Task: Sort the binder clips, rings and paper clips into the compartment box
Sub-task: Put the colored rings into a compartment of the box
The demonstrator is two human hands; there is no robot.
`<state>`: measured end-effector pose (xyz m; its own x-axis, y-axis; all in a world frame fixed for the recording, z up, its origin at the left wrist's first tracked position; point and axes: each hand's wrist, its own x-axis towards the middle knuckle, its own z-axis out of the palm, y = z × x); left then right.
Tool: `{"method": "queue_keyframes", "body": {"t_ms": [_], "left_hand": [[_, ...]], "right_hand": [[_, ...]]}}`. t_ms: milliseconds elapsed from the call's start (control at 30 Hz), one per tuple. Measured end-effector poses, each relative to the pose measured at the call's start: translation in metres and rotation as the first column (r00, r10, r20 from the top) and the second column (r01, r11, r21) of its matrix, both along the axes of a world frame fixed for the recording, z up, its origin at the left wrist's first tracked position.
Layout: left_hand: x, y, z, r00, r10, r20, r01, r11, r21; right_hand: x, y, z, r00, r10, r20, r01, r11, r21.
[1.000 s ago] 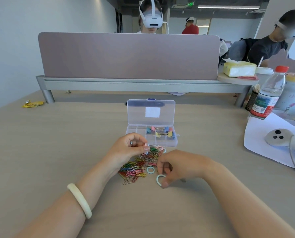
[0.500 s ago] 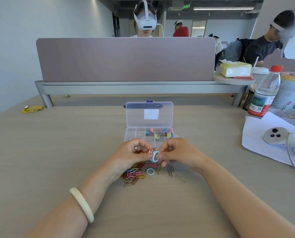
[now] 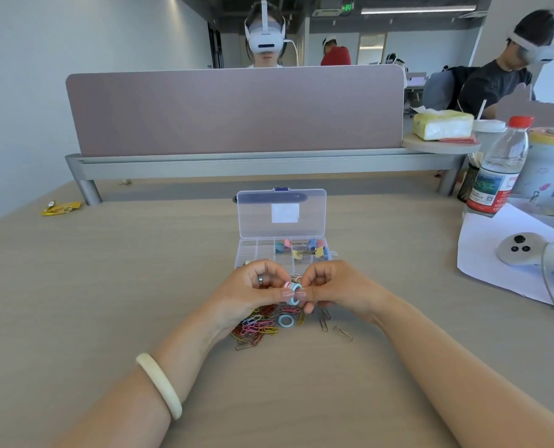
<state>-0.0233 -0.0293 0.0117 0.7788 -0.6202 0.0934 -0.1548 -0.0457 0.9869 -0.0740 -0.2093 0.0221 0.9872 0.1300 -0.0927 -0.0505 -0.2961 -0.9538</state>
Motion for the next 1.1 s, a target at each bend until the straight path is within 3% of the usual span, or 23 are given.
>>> {"method": "queue_keyframes", "body": {"t_ms": [233, 300, 400, 500, 600, 733, 1100], "left_hand": [[-0.003, -0.002, 0.002, 0.997, 0.063, 0.046, -0.065, 0.997, 0.032], [0.002, -0.002, 0.006, 0.987, 0.150, 0.064, -0.152, 0.988, 0.023], [0.022, -0.007, 0.022, 0.931, 0.313, 0.189, -0.323, 0.946, 0.027], [0.043, -0.027, 0.036, 0.871, 0.243, 0.427, -0.349, 0.918, 0.188], [0.061, -0.048, 0.028, 0.841, 0.140, 0.522, -0.368, 0.855, 0.364], [0.076, -0.059, 0.021, 0.838, 0.065, 0.541, -0.371, 0.795, 0.479], [0.087, -0.073, 0.028, 0.896, 0.071, 0.439, -0.358, 0.700, 0.618]], "right_hand": [[0.003, -0.005, -0.002, 1.000, -0.005, 0.020, 0.005, 1.000, -0.010], [0.006, -0.011, -0.002, 0.991, -0.097, 0.087, 0.107, 0.987, -0.122], [0.014, -0.025, -0.007, 0.932, -0.260, 0.251, 0.334, 0.886, -0.322], [0.014, -0.031, -0.013, 0.917, -0.295, 0.270, 0.387, 0.824, -0.414], [0.014, -0.030, -0.023, 0.928, -0.279, 0.247, 0.363, 0.828, -0.428], [0.017, -0.031, -0.024, 0.934, -0.256, 0.249, 0.345, 0.830, -0.438], [0.017, -0.033, -0.028, 0.938, -0.238, 0.250, 0.331, 0.830, -0.449]]}}
